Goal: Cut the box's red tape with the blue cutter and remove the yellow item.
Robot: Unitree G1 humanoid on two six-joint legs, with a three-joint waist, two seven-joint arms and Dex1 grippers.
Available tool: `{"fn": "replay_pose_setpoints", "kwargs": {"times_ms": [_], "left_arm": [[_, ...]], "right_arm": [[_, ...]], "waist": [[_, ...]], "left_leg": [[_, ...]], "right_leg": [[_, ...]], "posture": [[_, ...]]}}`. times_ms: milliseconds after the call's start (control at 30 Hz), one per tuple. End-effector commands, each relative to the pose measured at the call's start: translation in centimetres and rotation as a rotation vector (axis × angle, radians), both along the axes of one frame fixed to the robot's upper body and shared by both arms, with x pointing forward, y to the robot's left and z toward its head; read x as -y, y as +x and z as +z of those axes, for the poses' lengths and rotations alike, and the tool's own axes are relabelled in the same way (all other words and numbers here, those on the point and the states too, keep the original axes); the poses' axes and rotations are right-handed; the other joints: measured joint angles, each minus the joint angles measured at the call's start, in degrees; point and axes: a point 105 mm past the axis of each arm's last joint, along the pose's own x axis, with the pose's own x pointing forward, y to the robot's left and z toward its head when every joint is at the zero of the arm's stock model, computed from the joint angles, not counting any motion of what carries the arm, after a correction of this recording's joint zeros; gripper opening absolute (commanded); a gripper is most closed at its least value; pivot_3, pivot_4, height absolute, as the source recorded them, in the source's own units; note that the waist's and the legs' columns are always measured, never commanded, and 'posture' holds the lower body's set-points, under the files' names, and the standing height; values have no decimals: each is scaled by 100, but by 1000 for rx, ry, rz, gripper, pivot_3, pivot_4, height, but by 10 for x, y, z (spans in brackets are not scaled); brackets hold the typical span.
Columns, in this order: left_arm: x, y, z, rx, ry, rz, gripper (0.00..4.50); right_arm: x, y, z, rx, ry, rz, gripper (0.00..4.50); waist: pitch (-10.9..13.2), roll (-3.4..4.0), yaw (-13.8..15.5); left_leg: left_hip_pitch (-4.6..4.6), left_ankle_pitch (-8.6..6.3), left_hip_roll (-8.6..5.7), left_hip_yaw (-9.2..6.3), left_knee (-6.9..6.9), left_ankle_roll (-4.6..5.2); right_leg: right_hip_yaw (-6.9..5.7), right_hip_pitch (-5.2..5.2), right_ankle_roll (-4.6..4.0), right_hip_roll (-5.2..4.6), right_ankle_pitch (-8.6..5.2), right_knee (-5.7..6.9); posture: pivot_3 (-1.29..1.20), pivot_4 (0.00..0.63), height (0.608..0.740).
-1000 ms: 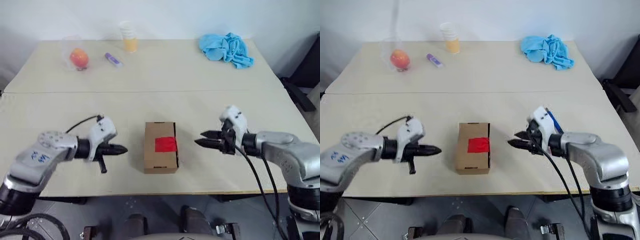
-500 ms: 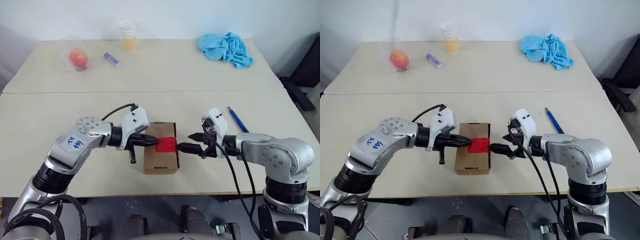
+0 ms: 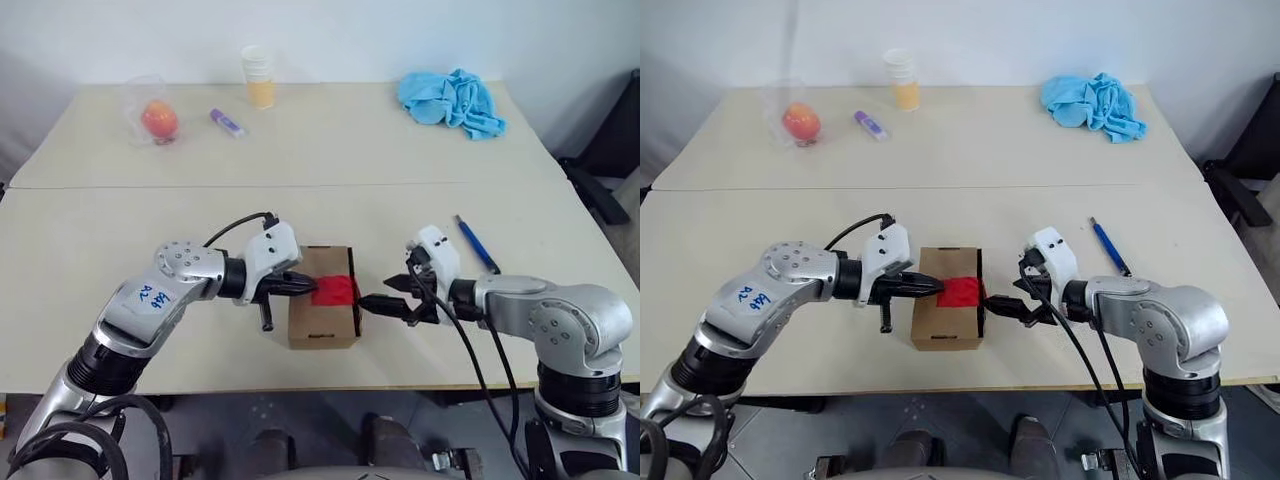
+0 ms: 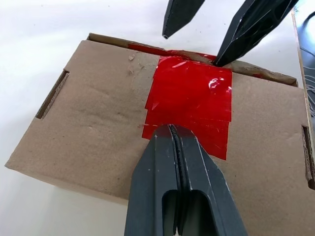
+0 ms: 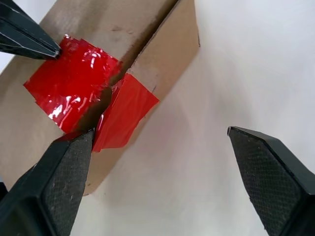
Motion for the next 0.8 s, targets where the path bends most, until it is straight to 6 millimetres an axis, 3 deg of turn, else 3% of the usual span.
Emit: {"fn": "replay_pose_setpoints", "kwargs": {"times_ms": [33, 400, 567, 800], "left_arm": [[-3, -11, -35, -113, 60, 10, 0], [5, -8, -32, -72, 28, 9, 0], [9, -5, -34, -71, 16, 14, 0], [4, -7, -55, -115, 70, 45, 0]], "right_arm": [[8, -1, -10, -41, -68, -50, 4461], [-15, 5, 4, 25, -61, -21, 4461], [-3, 20, 2, 128, -285, -85, 4461], [8, 41, -2, 255, -372, -175, 4461]], "waist": [[-9, -1, 1], [-26, 1, 34], [-28, 4, 57], [-30, 1, 150]], "left_leg": [[8, -2, 0, -2, -1, 4], [21, -10, -2, -5, 4, 14], [21, -10, -3, -6, 6, 15], [19, -11, -7, -8, 11, 16]], "right_leg": [[-1, 11, 0, 0, 0, -3], [-1, 29, -1, -2, 0, -5], [-1, 30, -1, -2, -1, -5], [0, 35, -1, -3, 0, -11]], "posture": [[0, 150, 740], [0, 150, 740], [0, 150, 740], [0, 150, 740]]}}
